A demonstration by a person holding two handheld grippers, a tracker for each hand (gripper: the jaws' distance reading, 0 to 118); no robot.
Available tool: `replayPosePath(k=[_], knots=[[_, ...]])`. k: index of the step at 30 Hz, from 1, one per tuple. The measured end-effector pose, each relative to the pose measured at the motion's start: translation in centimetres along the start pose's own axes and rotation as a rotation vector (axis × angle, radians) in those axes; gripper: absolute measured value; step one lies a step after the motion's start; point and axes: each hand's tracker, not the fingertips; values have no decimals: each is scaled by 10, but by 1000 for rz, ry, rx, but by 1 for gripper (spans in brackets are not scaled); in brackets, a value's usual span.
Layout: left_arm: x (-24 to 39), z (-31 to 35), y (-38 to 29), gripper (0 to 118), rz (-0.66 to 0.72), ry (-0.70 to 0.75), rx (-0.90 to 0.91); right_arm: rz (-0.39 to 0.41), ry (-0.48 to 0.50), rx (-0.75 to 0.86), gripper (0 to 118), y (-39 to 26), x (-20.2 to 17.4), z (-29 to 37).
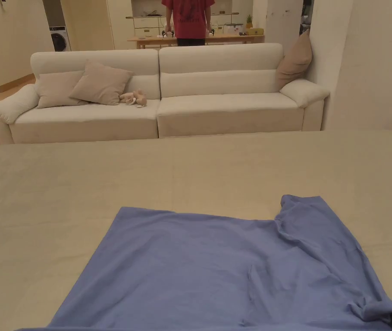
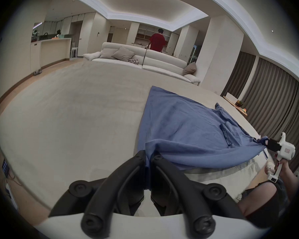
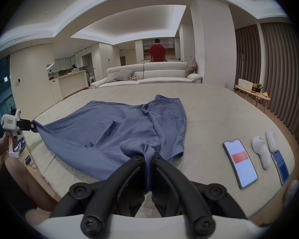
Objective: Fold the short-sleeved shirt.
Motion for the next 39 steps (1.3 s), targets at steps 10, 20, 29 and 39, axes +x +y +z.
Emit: replayPosePath(k=[10,20,29,39], knots=[[-3,9,-39,5,-41,7,-65,36,-34,-71,4,-41,-13,14],[3,18,-50,93,-108,51,-43,44,-140,-67,118,-56,-22,29],[68,104,-32,0,-172,30,251,36,-140,147,0,-32,-62,98],[89,39,11,0,-277,-32,81,-23,-85,109,0,-24,-69,77]])
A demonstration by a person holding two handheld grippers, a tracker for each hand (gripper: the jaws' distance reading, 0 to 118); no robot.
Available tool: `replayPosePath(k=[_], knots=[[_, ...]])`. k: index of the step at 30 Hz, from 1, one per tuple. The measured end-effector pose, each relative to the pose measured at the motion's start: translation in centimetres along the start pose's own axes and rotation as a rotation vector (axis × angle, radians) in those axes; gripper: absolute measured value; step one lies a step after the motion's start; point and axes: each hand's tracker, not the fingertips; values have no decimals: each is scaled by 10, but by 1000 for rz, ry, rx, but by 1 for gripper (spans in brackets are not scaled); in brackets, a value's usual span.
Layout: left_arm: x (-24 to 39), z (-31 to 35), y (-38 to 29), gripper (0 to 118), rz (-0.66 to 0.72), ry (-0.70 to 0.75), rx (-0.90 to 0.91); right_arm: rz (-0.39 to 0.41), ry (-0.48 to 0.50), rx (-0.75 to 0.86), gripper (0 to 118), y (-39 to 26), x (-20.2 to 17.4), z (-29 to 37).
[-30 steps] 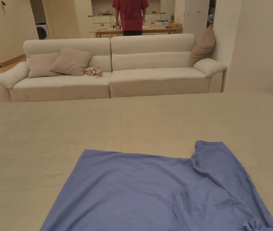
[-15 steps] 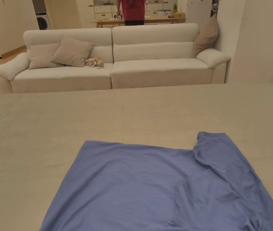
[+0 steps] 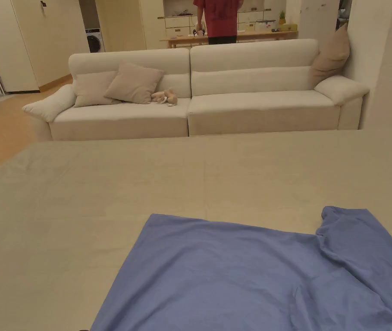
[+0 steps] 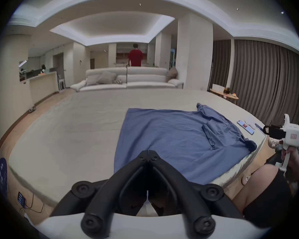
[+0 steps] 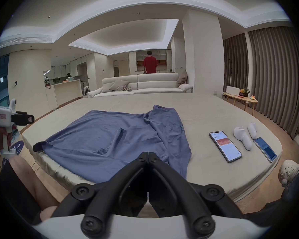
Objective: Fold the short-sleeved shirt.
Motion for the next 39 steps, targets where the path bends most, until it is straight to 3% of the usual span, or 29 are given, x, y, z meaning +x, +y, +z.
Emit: replayPosePath(k=[9,12,16,17,18,19,20,21,27,30,31,32,33,34,36,39], knots=[[-38,-251,160,0,-8,-43,-240,40,37,3,0,38,3,-60],[-45,-330,184,0,-15,-13,-341,54,36,-3,0,47,6,-83],[-56,-397,198,0,-13,40,-346,63,27,-21,0,59,9,-114],[-59,-411,200,5,-3,40,-364,64,28,-26,0,62,10,-120],[-62,-426,199,28,24,56,-393,66,30,-33,0,65,12,-128],[-79,-445,201,64,52,79,-424,71,30,-36,0,68,12,-135],[-82,-452,200,80,60,70,-462,80,33,-37,0,70,11,-139],[-84,-458,197,83,75,43,-476,87,36,-34,0,72,10,-144],[-68,-466,166,82,55,31,-536,70,73,-20,0,81,6,-166],[-61,-462,166,66,-4,63,-517,74,79,-20,0,82,5,-171],[-59,-461,166,66,-4,57,-517,78,81,-20,0,82,5,-172],[-54,-456,165,50,-14,47,-509,80,82,-21,0,82,5,-172],[-47,-453,163,21,-36,2,-483,80,83,-22,0,81,5,-173],[-37,-449,159,5,-35,15,-488,78,84,-25,0,78,3,-174],[-26,-445,151,5,-115,30,-497,64,87,-36,0,76,2,-175],[-30,-436,152,5,-44,-39,-503,49,91,-42,0,73,4,-174]])
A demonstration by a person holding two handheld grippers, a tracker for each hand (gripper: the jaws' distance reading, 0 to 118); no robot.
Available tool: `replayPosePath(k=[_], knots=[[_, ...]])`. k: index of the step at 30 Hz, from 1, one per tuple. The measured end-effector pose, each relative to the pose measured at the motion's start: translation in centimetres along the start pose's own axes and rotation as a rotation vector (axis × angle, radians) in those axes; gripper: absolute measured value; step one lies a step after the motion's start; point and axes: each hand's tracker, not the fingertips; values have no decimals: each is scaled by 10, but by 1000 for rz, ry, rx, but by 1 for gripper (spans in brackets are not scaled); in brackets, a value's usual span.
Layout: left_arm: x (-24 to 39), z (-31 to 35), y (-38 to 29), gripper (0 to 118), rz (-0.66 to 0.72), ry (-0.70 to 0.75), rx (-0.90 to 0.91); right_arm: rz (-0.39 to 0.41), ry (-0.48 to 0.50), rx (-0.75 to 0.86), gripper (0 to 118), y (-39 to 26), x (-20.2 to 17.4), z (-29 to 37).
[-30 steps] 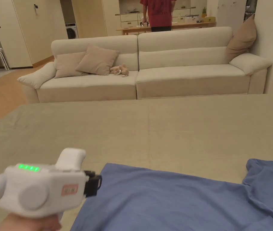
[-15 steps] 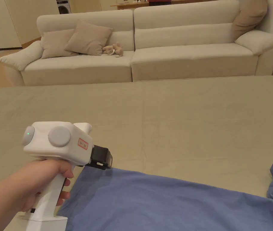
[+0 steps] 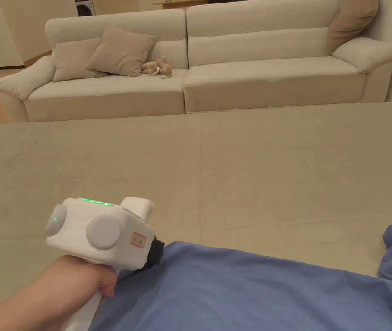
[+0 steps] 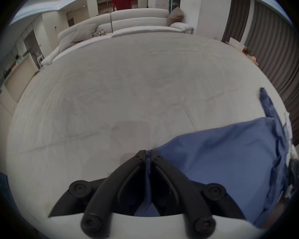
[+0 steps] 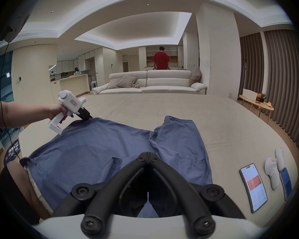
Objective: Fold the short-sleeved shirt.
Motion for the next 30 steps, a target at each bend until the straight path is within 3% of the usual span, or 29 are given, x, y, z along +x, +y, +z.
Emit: replayPosePath(k=[4,7,10,11,12,13,14,15,19,23,24,26,27,28,29,30], knots=[[12,26,-12,5,-18,-26,12,-55,-3,-59,0,12,27,-14],[11,43,-16,5,-21,-37,39,5,-85,-137,0,41,57,-41],[-2,53,-15,5,16,-46,90,-68,-57,-320,1,66,99,-90],[-4,57,-15,5,29,-45,96,-53,-101,-345,7,69,110,-104],[0,67,-16,5,37,-52,103,-67,-98,-377,26,71,122,-123],[-1,72,-16,5,41,-52,107,-80,-66,-442,67,73,133,-143],[-2,75,-17,5,42,-45,108,-72,-96,-507,89,72,138,-158],[-2,79,-18,5,45,-39,115,-84,-125,-569,99,66,148,-177],[-19,71,-21,5,47,-40,114,-187,-101,-697,99,39,165,-222],[-21,71,-28,5,48,-44,95,-121,-166,-704,100,31,153,-229],[-19,73,-30,5,47,-47,94,-115,-172,-708,97,33,151,-226],[-19,74,-32,5,45,-52,93,-70,-161,-688,70,36,150,-216],[-19,75,-34,5,47,-54,95,-43,-158,-673,42,39,142,-209],[-24,73,-32,5,53,-59,101,-54,-147,-668,0,40,144,-205],[-24,74,-33,5,57,-67,101,-103,-143,-653,0,44,142,-202],[-24,76,-34,5,59,-72,104,-96,-107,-663,0,45,141,-200]])
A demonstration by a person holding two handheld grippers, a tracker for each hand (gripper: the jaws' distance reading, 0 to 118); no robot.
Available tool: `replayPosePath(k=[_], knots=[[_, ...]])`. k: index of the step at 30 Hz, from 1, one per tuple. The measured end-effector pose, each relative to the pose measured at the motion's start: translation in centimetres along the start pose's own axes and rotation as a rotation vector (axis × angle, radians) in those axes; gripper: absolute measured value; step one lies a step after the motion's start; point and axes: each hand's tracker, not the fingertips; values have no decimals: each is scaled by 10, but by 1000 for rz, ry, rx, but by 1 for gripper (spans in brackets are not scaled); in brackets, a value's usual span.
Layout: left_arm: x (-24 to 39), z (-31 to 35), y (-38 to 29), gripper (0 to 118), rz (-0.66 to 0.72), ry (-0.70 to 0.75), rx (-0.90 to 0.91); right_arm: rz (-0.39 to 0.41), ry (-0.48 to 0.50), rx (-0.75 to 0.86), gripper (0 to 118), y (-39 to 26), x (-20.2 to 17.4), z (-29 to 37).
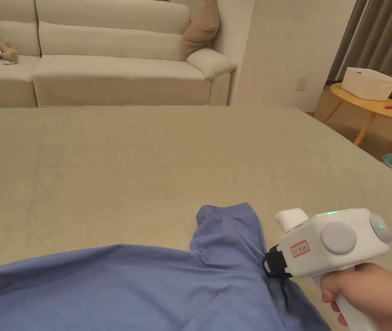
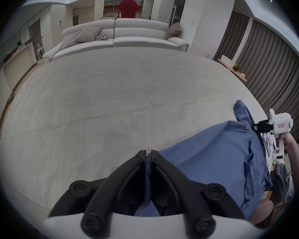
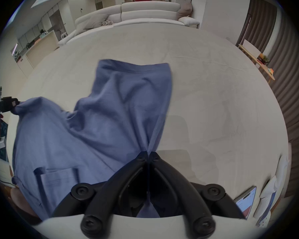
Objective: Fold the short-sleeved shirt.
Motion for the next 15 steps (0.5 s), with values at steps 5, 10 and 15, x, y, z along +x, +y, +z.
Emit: replayPosePath(k=[5,10,15], knots=[[14,33,-7,5,-1,-21,35,100,7,77,0,-9,-28,23],[14,77,-5,5,1,-30,116,48,26,274,0,-11,-34,79],[9,142,-2,5,14,-24,234,45,48,439,0,-14,-46,164]])
